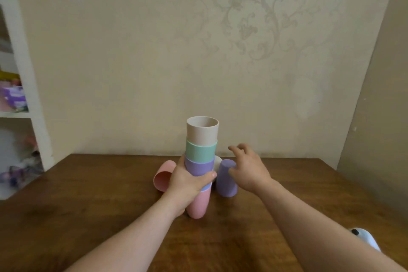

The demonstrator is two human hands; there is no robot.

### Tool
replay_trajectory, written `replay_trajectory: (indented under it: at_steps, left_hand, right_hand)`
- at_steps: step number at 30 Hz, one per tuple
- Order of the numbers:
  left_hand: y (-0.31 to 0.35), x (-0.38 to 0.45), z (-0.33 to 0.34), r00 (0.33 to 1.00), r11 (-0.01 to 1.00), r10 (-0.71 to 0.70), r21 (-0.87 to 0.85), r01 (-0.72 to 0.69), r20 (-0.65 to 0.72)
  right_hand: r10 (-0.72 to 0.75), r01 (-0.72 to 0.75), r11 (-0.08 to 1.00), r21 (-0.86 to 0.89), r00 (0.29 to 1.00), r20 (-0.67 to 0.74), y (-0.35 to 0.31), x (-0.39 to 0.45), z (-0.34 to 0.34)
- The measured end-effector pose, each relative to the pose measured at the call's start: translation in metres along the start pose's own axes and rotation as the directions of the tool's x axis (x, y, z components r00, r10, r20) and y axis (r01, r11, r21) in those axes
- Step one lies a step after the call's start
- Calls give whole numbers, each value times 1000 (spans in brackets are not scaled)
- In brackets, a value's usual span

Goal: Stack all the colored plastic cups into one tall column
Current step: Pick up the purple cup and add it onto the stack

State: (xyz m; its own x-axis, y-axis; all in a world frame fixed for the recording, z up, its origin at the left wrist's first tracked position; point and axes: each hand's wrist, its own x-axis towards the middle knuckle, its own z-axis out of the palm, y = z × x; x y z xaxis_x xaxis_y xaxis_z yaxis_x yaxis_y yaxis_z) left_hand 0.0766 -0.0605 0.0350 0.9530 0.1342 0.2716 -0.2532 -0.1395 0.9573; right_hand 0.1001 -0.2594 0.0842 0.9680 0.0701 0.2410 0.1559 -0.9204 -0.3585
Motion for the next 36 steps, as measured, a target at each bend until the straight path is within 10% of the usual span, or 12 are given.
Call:
replay_trajectory:
  at_steps: [6,13,20,29,36]
  left_hand:
    - [-3,3,-2,999,999,-40,8,40,-8]
    - [-1,0,-2,999,999,-32,33,33,-8]
    - [2,-2,-2,1000,999,-30,35,30,3]
    - [3,-1,-4,999,998,-46,30,46,7]
    - [3,-2,-3,999,999,-39,26,38,15]
  right_hand:
    - [15,49,981,-186,945,326,-4,21,45]
    - [102,-82,982,-173,989,111,4,-2,25]
    - [333,-367,925,97,907,257,28,-24,11]
    - [310,-285,950,-127,909,278,11,-52,28]
    - [264,-293,871,394,956,127,5,-53,34]
